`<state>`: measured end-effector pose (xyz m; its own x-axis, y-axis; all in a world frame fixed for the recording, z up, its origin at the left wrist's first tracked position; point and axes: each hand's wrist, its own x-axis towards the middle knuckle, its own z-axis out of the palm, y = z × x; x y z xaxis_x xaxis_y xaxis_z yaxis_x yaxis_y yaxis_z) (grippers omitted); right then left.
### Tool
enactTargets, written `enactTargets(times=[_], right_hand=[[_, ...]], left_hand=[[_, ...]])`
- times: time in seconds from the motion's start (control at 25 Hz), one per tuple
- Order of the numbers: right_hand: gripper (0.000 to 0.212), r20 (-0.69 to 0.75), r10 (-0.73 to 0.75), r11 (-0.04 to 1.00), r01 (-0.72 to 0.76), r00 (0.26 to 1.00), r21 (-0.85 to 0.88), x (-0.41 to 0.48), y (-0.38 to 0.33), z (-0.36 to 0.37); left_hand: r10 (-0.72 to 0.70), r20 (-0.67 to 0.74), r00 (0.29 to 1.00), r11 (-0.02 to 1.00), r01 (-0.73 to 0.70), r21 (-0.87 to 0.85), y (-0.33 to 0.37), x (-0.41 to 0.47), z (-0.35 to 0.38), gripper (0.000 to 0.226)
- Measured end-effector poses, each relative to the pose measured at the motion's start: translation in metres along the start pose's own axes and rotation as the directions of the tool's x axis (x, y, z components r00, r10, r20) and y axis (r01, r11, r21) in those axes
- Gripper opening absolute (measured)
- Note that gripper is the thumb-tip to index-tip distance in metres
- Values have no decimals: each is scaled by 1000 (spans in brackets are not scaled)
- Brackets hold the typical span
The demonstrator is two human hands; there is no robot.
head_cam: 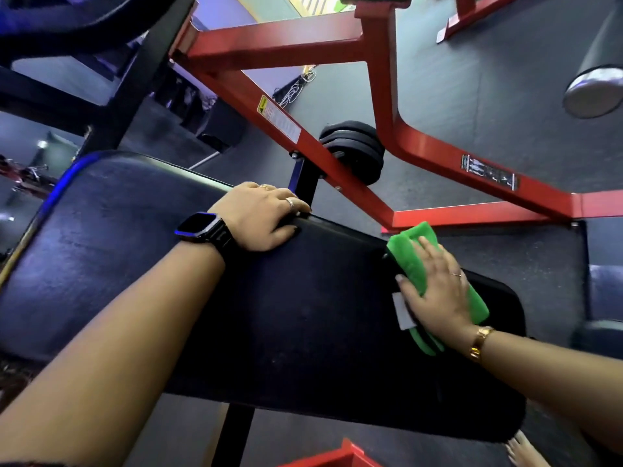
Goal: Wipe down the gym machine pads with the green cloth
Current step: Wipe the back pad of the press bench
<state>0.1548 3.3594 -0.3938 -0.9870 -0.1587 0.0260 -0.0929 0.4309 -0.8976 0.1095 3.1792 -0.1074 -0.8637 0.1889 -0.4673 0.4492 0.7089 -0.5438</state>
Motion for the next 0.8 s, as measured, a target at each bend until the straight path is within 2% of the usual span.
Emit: enactTargets(times=[0.08, 0.16, 0.2, 0.28, 0.36, 0.44, 0.52, 0.56, 0.68, 0.76, 0.8], right_hand=[[73, 11, -82, 996, 82, 997, 21, 15, -37, 6], [69, 53, -259, 965, 256, 964, 62, 32, -78, 9], [68, 74, -320, 946, 315, 944, 75, 37, -86, 8], [68, 83, -348, 937, 343, 934, 69, 36, -62, 5], [68, 51, -269, 963, 267, 962, 35, 17, -10, 4], [69, 20, -96, 995, 96, 995, 31, -2, 29, 0], [73, 19, -3, 1000, 3, 1000, 0, 0, 15, 1], [74, 31, -19, 1000, 19, 999, 3, 10, -8, 3], [69, 120, -262, 965, 256, 958, 61, 39, -69, 3], [68, 139, -368, 930, 364, 919, 56, 43, -54, 3], [68, 122, -375, 927, 372, 919, 47, 37, -30, 3]], left_hand=[[30, 9, 999, 999, -31, 17, 14, 8, 5, 58], [44, 16, 999, 998, -44, 40, 24, 14, 9, 65], [44, 18, 999, 998, -45, 42, 26, 15, 9, 68], [50, 12, 999, 998, -51, 43, 27, 16, 10, 67], [55, 3, 999, 997, -55, 48, 27, 14, 10, 62], [52, 6, 999, 998, -52, 42, 28, 13, 10, 57], [43, 3, 999, 998, -43, 41, 27, 14, 10, 57], [38, 1, 999, 998, -38, 40, 27, 15, 9, 59], [39, 2, 999, 998, -39, 59, 28, 17, 10, 68], [38, 5, 999, 998, -38, 57, 28, 18, 10, 68], [35, 10, 999, 998, -35, 57, 28, 18, 9, 67]])
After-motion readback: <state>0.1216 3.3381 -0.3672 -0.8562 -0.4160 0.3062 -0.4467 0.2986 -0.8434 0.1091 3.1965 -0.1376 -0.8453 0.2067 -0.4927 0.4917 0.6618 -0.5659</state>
